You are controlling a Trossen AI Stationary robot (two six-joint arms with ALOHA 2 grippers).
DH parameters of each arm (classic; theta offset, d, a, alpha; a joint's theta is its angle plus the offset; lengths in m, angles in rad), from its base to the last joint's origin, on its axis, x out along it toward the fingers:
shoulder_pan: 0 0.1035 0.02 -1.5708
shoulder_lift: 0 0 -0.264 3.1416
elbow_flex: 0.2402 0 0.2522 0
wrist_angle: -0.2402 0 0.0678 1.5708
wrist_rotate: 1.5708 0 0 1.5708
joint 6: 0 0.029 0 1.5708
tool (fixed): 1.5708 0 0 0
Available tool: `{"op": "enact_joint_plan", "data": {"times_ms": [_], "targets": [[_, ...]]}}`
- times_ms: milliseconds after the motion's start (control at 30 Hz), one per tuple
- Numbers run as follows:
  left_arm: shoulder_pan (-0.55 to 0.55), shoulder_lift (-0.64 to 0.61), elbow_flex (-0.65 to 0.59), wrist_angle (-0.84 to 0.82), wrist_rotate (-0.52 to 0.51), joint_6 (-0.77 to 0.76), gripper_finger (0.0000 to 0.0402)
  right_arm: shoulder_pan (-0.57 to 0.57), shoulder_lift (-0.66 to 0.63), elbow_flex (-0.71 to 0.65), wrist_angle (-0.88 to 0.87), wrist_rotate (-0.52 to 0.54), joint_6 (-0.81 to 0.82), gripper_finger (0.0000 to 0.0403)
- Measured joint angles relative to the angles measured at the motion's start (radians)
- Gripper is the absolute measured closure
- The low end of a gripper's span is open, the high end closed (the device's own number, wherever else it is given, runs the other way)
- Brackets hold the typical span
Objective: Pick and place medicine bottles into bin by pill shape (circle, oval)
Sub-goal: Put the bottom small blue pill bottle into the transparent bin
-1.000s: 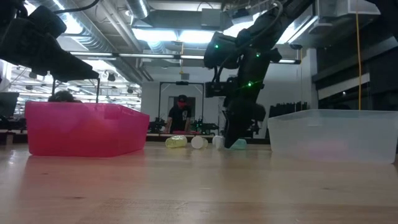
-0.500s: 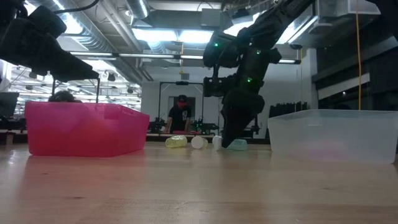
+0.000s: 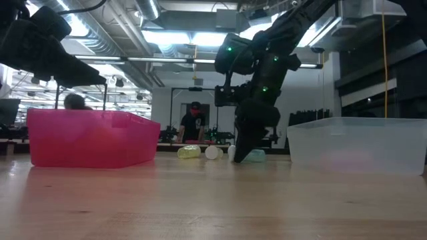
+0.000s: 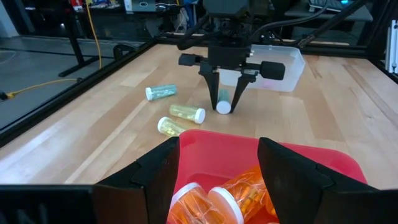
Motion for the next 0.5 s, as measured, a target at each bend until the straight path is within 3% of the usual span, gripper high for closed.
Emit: {"op": "enact_joint_plan", "data": {"times_ms": [500], "targets": [[0.0,0.0,0.0,0.0,0.0,0.0,0.019,0.005,-0.009,-0.003,0.022,0.038,0.277,0.0299]]}}
